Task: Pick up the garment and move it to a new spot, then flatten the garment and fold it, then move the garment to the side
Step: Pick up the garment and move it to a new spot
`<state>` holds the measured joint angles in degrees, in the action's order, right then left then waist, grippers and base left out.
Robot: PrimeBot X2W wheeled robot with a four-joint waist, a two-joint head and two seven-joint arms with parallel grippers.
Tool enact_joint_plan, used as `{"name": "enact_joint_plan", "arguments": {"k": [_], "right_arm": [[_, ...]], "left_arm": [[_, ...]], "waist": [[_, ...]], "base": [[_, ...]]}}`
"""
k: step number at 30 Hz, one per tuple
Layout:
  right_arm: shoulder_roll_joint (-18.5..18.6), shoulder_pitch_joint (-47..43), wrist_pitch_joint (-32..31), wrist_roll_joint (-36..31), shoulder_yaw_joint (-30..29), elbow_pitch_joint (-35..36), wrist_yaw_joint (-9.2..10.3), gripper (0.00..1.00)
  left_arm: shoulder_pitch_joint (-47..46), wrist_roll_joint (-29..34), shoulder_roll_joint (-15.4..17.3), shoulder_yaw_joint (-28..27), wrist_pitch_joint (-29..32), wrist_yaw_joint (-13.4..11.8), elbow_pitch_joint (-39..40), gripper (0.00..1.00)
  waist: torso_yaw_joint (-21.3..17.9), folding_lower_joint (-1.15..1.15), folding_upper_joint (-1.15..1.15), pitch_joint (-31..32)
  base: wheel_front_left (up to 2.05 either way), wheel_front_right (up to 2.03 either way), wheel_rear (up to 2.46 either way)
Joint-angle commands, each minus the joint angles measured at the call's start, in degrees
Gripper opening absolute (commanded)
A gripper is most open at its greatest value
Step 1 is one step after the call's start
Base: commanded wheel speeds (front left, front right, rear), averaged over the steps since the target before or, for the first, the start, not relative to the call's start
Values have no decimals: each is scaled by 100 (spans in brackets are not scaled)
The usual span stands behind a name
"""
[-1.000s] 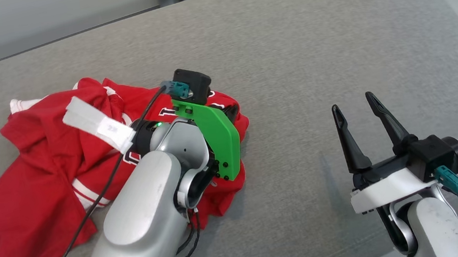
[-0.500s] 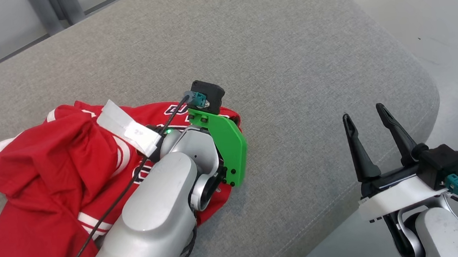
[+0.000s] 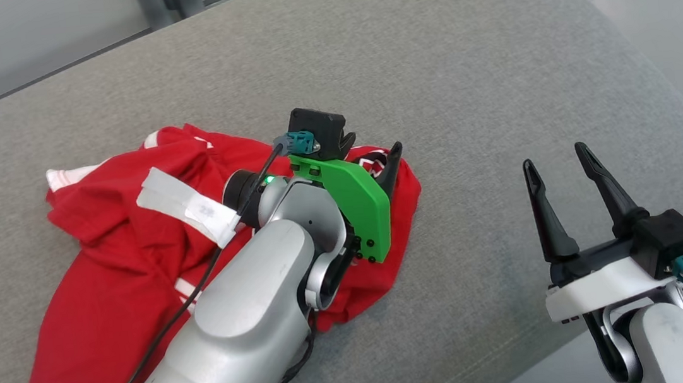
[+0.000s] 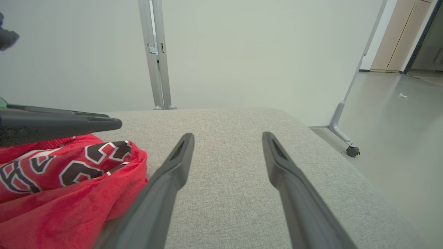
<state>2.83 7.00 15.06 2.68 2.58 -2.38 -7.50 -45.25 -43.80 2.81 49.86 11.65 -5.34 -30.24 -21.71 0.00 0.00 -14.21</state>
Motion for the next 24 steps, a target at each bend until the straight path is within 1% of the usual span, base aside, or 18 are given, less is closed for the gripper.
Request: {"name": "enact_joint_plan", "arguments": {"k": [1,4,7,11,12,15,17,21,24], "right_arm": [[12,-103,20,-77,-24,27,2,100],[13,-183,20,-211,-104,30,2,100],[13,-295,20,-284,-187,63,2,100],[16,-461,20,-364,-324,115,2,100],[16,-461,20,-364,-324,115,2,100],[13,-610,20,-420,-375,170,2,100],[19,-708,19,-471,-409,199,2,100],[71,-811,19,-489,-466,225,2,100],[91,-853,19,-500,-489,225,2,100]], "left_arm": [[-86,-93,15,21,-117,-60,102,100],[-97,-175,21,71,-391,-191,325,100],[-58,-61,44,60,-622,-321,459,100],[202,70,289,-22,-962,-500,659,100],[202,70,289,-22,-962,-500,659,100],[497,61,497,-125,-1211,-647,813,100],[757,-8,653,-196,-1333,-695,899,100],[1235,-40,1028,-298,-1613,-728,984,100],[1574,-31,1249,-336,-1848,-731,937,100]], "waist": [[452,0,0,194],[754,0,0,292],[1037,0,0,408],[1406,0,0,588],[1406,0,0,588],[1671,0,0,722],[1840,0,0,813],[2112,0,0,936],[2254,0,0,1023]], "base": [[0,0,0],[0,0,0],[0,0,0],[0,0,0],[0,0,0],[0,0,0],[0,0,0],[0,0,0],[0,0,0]]}}
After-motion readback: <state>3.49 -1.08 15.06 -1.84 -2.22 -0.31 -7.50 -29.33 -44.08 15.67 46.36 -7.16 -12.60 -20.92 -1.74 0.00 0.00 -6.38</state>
